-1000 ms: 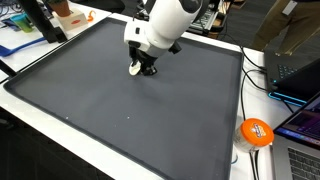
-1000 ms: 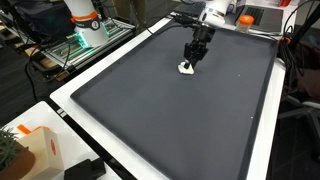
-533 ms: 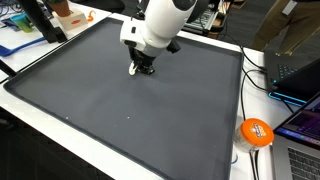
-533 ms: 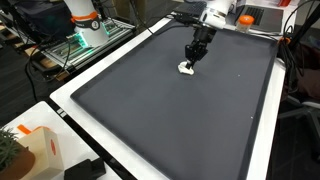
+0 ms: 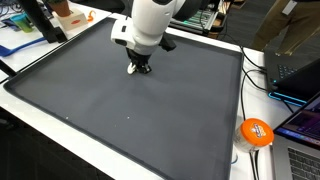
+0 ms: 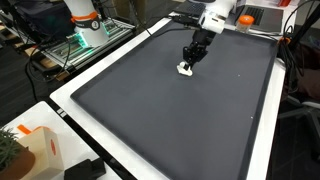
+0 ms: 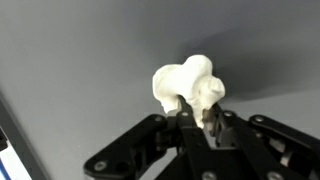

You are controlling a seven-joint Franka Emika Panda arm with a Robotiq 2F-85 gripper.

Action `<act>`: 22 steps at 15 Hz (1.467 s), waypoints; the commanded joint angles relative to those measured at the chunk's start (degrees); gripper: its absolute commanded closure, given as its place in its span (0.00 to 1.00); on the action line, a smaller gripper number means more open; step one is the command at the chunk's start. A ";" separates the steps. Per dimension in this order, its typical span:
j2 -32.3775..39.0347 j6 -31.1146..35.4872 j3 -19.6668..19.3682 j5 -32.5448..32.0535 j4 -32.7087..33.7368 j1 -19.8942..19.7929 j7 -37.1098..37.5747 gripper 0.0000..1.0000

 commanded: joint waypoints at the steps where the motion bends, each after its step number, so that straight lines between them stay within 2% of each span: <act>1: -0.32 -0.70 -0.04 2.46 -0.35 -0.42 -1.51 0.79; 2: -0.43 -1.02 0.00 2.80 -0.32 -0.46 -1.63 0.64; 3: -0.60 -0.81 -0.03 2.98 -0.45 -0.49 -1.55 0.62; 4: -0.99 -0.24 0.21 3.56 -0.77 -0.80 -1.91 0.56; 7: -2.74 1.81 1.61 7.61 -1.91 -2.49 -5.41 0.34; 11: -5.16 4.00 3.45 16.35 -3.14 -5.22 -13.26 0.03; 12: -5.39 3.75 3.75 18.42 -3.18 -5.71 -15.25 0.00; 17: -4.50 2.89 5.06 27.73 -2.54 -7.31 -24.56 0.00; 22: -1.87 3.25 3.12 26.87 -1.37 -6.00 -24.44 0.00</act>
